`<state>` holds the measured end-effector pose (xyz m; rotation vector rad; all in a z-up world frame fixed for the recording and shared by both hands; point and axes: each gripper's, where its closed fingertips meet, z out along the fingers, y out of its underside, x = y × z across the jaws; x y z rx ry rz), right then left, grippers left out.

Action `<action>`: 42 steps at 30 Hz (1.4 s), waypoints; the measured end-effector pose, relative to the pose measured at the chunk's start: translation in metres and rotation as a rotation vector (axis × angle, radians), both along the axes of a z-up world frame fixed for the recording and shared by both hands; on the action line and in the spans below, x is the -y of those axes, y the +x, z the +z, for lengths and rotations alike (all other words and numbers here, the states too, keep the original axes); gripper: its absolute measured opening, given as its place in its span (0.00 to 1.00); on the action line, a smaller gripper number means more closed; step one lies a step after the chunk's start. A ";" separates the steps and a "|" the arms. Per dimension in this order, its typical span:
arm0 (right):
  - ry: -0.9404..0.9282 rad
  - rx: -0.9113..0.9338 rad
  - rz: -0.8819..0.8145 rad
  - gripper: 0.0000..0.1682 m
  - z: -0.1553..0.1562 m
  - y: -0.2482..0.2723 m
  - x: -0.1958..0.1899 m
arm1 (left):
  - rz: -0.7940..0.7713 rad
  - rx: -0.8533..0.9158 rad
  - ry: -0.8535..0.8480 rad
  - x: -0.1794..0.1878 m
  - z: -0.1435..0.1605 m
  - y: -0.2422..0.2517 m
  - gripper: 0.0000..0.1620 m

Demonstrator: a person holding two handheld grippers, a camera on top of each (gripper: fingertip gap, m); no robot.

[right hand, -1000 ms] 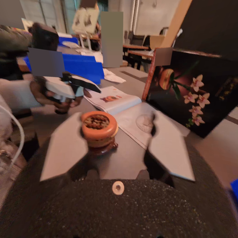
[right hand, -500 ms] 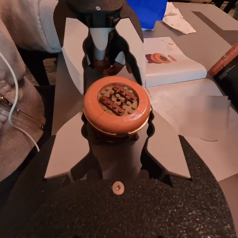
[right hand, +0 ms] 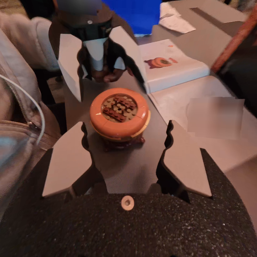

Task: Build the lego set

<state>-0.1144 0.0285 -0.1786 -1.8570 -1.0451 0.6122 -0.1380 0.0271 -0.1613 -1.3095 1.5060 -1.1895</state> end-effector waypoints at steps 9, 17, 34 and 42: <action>0.170 0.354 -0.743 0.43 0.072 0.283 0.077 | 0.282 0.316 -0.011 -0.076 0.085 -0.040 0.45; 0.023 0.391 -0.656 0.03 -0.005 0.303 0.101 | 0.443 0.382 0.062 -0.112 0.114 -0.034 0.38; -0.374 0.284 -0.763 0.38 0.000 0.295 0.020 | 0.017 0.180 0.271 -0.020 0.121 0.073 0.30; -0.563 0.541 -0.714 0.21 -0.056 0.301 0.013 | 0.136 0.260 0.205 -0.039 0.122 0.026 0.29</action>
